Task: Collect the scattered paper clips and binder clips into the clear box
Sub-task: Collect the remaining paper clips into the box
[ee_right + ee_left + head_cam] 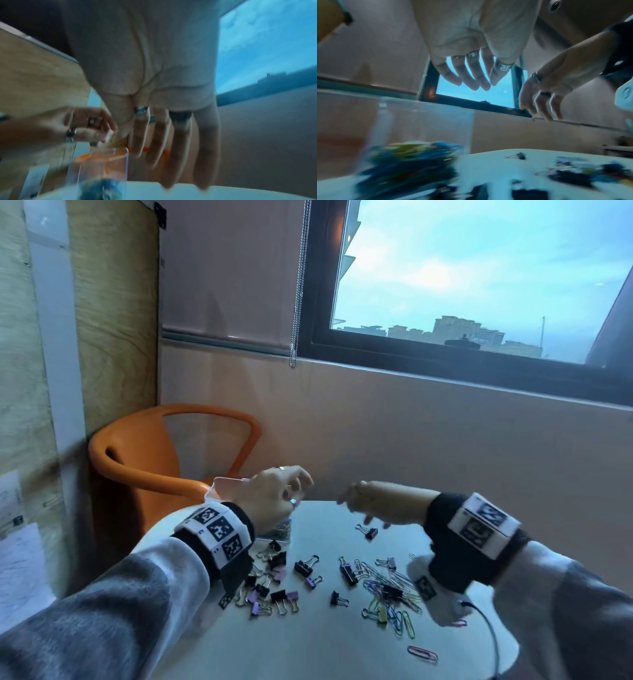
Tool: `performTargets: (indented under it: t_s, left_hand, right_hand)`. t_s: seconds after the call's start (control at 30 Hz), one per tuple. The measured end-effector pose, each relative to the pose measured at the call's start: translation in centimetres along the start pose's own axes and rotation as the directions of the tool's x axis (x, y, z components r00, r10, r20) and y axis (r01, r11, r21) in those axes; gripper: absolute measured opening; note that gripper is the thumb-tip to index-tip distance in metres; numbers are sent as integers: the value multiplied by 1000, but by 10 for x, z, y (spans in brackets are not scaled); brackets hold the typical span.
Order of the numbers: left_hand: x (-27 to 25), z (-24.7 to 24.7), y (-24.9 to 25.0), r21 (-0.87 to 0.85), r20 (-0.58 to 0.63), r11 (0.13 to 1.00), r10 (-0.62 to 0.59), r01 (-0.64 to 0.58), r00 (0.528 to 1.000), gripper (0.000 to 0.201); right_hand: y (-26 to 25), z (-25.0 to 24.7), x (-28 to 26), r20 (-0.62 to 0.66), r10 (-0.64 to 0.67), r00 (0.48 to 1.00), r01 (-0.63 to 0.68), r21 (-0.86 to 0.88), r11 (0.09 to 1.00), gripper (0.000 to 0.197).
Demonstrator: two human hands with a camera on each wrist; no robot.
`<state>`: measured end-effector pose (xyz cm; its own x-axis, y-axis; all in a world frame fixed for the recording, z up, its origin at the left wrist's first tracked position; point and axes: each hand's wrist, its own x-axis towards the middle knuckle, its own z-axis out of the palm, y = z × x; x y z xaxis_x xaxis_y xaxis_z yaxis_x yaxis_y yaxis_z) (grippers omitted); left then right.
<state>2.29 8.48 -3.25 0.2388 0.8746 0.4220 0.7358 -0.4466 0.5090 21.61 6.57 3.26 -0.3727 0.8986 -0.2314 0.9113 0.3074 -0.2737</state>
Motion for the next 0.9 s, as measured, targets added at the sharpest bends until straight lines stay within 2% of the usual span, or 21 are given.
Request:
performTargets:
  t_s: [0.07, 0.13, 0.2, 0.27, 0.37, 0.43, 0.53, 0.67, 0.77, 0.83, 0.9]
  left_hand:
    - [-4, 9, 27, 21, 164, 999, 45, -49, 985, 11]
    - [-9, 24, 52, 43, 381, 995, 64, -86, 922, 14]
    - [-15, 41, 70, 73, 518, 990, 69, -124, 853, 21]
    - [-20, 58, 83, 105, 599, 983, 56, -148, 799, 28]
    - [-26, 77, 96, 158, 651, 968, 45, -193, 758, 35]
    - [-27, 82, 102, 186, 674, 950, 64, -252, 736, 32]
    - [-28, 83, 101, 223, 692, 936, 44, -271, 721, 22]
    - [-28, 74, 86, 266, 710, 948, -70, -175, 700, 19]
    - [-23, 64, 77, 283, 677, 957, -150, -67, 721, 34]
    - [-17, 61, 76, 275, 630, 961, -164, -21, 759, 44]
    - [-10, 64, 77, 250, 608, 967, -112, -56, 786, 53]
  right_hand:
    - [24, 11, -16, 144, 41, 989, -27, -98, 995, 34]
    - [48, 25, -32, 266, 117, 957, -81, -142, 986, 36]
    - [61, 38, -49, 296, 170, 940, -106, -223, 969, 50]
    - [75, 50, -60, 263, 210, 942, -120, -320, 940, 68]
    - [95, 62, -66, 203, 274, 940, -184, -376, 908, 93]
    - [102, 64, -67, 169, 295, 941, -217, -368, 904, 98]
    - [107, 63, -65, 155, 293, 944, -237, -302, 924, 92]
    - [103, 62, -61, 138, 223, 965, -206, -127, 970, 75]
    - [97, 62, -61, 165, 194, 967, -196, -4, 980, 71]
    - [97, 63, -63, 158, 199, 967, -197, -31, 980, 79]
    - [96, 68, -66, 175, 212, 961, -198, -92, 976, 83]
